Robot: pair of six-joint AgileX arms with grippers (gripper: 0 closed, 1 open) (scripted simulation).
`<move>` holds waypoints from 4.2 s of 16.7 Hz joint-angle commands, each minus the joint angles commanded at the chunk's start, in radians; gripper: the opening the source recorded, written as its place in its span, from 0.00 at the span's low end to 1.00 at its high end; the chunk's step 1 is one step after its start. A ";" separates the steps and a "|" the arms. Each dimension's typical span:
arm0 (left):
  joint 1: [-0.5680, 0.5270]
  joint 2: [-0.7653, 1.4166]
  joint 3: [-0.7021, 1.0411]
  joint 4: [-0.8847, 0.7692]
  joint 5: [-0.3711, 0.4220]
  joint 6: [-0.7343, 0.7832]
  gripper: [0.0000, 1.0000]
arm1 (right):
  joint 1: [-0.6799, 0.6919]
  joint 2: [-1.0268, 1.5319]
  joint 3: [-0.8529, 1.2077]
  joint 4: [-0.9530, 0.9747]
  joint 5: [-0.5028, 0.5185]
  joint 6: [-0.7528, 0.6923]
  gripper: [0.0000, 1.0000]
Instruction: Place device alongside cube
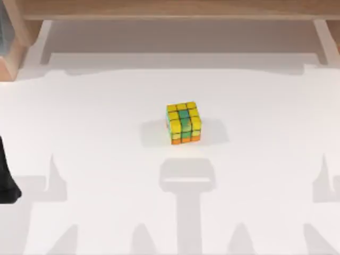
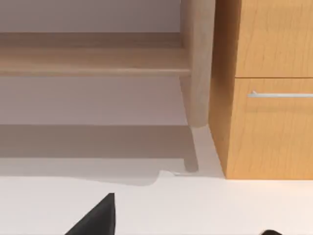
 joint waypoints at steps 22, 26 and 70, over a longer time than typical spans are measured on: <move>0.000 0.000 0.000 0.000 0.000 0.000 1.00 | -0.220 1.676 1.226 -0.798 -0.003 -0.792 1.00; 0.000 0.000 0.000 0.000 0.000 0.000 1.00 | -0.262 1.973 1.466 -0.941 -0.001 -0.943 1.00; 0.000 0.000 0.000 0.000 0.000 0.000 1.00 | -0.290 2.213 1.576 -0.929 -0.005 -1.040 0.00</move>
